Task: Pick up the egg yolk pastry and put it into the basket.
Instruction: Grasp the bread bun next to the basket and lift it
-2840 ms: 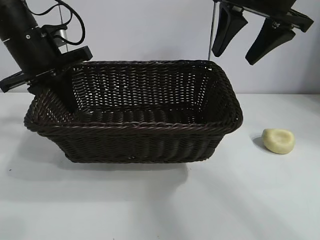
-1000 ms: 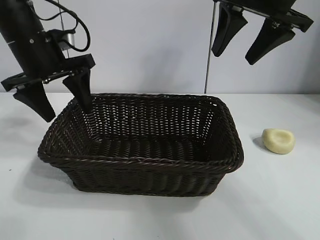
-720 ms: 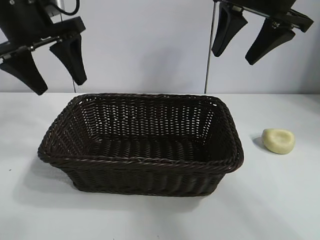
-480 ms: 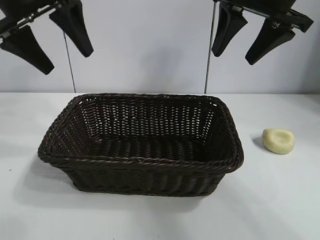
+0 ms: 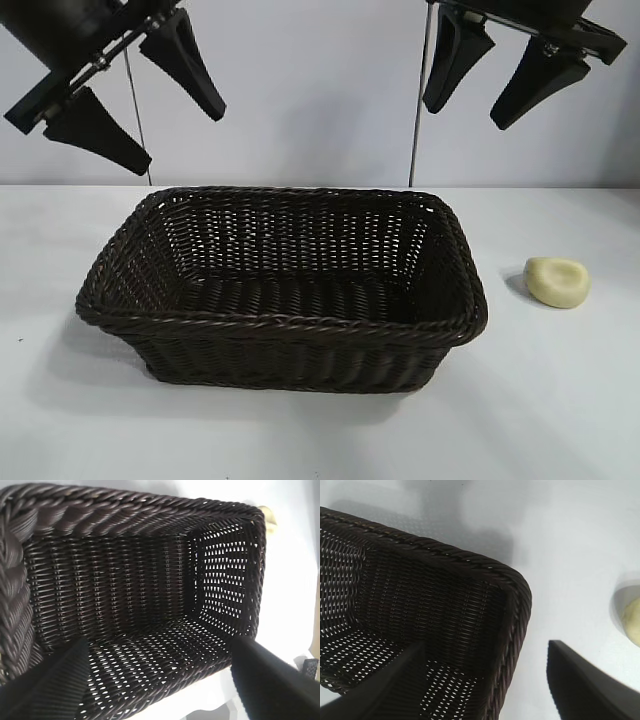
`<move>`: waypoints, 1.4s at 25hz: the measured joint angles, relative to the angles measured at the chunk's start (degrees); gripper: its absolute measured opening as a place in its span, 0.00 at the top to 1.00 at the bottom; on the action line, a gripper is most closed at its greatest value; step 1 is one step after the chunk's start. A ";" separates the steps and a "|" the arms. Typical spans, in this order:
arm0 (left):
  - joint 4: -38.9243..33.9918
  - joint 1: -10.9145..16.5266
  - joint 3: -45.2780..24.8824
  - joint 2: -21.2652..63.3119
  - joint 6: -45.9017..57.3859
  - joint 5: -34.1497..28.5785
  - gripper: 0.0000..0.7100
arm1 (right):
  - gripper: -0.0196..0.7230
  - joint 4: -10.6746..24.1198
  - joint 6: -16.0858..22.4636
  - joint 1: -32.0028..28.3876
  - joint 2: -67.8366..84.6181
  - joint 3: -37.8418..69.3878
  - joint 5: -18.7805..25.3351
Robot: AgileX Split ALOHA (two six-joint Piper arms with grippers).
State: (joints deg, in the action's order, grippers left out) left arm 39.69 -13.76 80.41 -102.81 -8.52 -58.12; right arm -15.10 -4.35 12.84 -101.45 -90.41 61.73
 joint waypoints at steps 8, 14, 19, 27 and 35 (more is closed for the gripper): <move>0.24 0.00 -0.02 0.00 -0.42 0.44 0.20 | 0.31 0.00 0.00 0.00 0.00 0.00 0.00; 0.24 0.00 -0.06 0.00 -0.58 0.49 0.20 | 0.31 -0.04 0.00 0.00 0.00 0.00 0.05; 0.24 0.00 -0.06 0.00 -0.58 0.49 0.20 | 0.31 -0.04 0.00 0.00 0.00 0.00 0.37; 0.24 0.00 -0.06 0.00 -1.46 0.49 0.20 | 0.31 -0.04 0.24 -2.24 0.00 0.00 1.32; 0.37 0.00 -0.06 0.00 -1.66 0.49 0.20 | 0.31 0.20 0.18 -11.31 0.00 0.00 2.10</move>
State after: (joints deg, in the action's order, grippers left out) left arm 40.05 -13.76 80.35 -102.81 -10.18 -57.63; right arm -14.89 -4.17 1.53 -101.45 -90.41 63.83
